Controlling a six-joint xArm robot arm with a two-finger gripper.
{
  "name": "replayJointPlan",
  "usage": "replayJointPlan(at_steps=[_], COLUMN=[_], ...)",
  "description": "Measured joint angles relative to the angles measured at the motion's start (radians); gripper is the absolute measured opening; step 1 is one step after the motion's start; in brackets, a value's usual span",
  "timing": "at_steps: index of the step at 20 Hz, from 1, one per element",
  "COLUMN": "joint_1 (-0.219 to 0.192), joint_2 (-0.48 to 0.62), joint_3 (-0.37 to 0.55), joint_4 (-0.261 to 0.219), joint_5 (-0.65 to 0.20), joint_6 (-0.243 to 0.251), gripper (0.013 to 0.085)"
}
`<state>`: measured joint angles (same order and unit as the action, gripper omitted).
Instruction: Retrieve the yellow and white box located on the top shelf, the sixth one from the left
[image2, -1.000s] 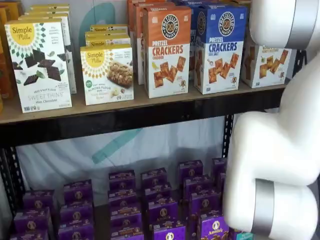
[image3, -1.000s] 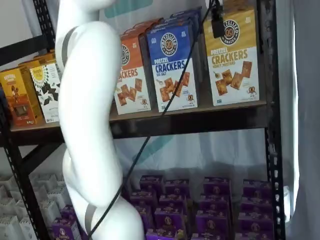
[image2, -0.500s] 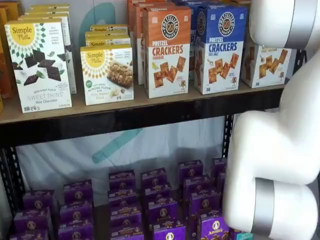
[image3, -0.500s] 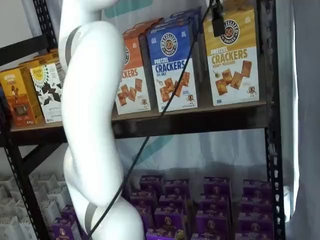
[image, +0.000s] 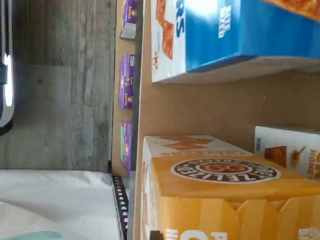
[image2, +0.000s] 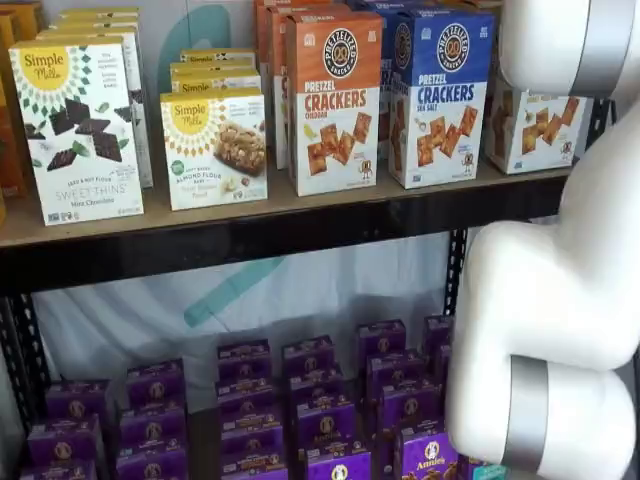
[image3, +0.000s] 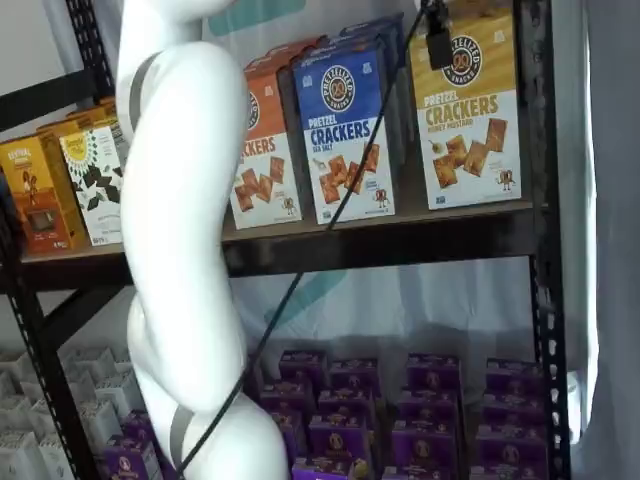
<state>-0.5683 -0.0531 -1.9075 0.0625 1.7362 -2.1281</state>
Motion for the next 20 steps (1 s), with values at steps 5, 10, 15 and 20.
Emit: replayJointPlan(at_steps=[5, 10, 15, 20], joint_1=[-0.035, -0.062, -0.074, -0.075], joint_2=[-0.012, -0.07, -0.198, -0.29], joint_3=[-0.018, 0.015, 0.134, 0.207], joint_4=[0.027, 0.049, 0.029, 0.022], joint_5=[0.059, 0.101, 0.102, 0.15], joint_6=[-0.02, -0.035, -0.056, -0.055], gripper=[0.061, 0.061, 0.061, 0.061])
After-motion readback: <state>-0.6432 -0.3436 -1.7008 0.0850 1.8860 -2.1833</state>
